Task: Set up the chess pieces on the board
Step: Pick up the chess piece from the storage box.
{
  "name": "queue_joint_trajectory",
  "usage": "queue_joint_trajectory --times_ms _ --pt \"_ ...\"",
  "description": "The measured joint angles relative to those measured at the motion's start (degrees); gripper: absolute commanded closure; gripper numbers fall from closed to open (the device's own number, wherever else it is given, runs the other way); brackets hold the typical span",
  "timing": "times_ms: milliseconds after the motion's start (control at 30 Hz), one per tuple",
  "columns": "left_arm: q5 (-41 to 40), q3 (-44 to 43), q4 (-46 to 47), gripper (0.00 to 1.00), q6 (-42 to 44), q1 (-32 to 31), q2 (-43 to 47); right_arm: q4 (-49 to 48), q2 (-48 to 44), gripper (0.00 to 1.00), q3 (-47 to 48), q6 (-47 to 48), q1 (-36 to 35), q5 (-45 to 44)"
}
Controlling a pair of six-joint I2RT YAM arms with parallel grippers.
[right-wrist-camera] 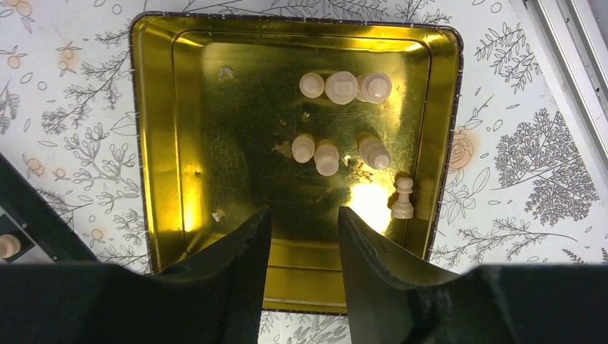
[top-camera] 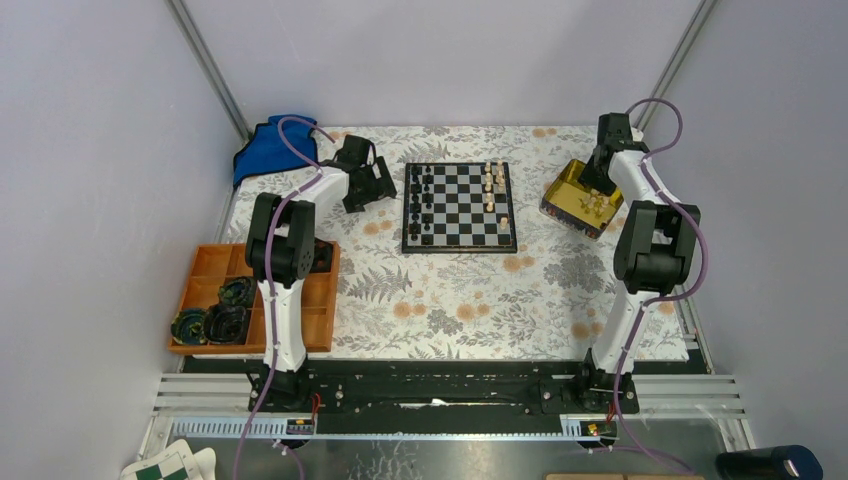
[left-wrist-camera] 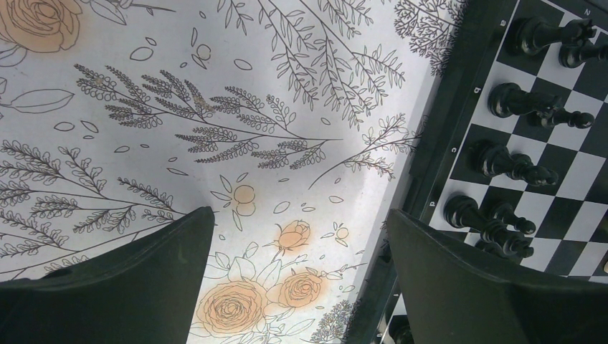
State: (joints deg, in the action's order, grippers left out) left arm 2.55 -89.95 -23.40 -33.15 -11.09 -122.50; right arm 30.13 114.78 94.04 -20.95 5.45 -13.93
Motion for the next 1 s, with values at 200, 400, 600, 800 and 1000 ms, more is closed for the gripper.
queue_joint_trajectory --times_ms 200,400,600,800,1000 --pt "0.0 0.0 0.0 0.01 0.0 0.2 0.0 0.0 1.6 0.55 0.0 -0.1 0.8 0.0" --pt "0.0 0.0 0.0 0.01 0.0 0.3 0.0 0.0 3.0 0.55 0.0 -0.1 1.4 0.0" --pt "0.0 0.0 0.0 0.01 0.0 0.3 0.0 0.0 4.2 0.55 0.0 -0.1 2.2 0.1" --pt "0.0 0.0 0.0 0.01 0.0 0.3 0.0 -0.2 5.3 0.57 0.1 -0.1 2.7 0.1" --pt "0.0 0.0 0.0 0.01 0.0 0.3 0.0 -0.5 6.4 0.58 0.9 -0.1 2.9 1.0"
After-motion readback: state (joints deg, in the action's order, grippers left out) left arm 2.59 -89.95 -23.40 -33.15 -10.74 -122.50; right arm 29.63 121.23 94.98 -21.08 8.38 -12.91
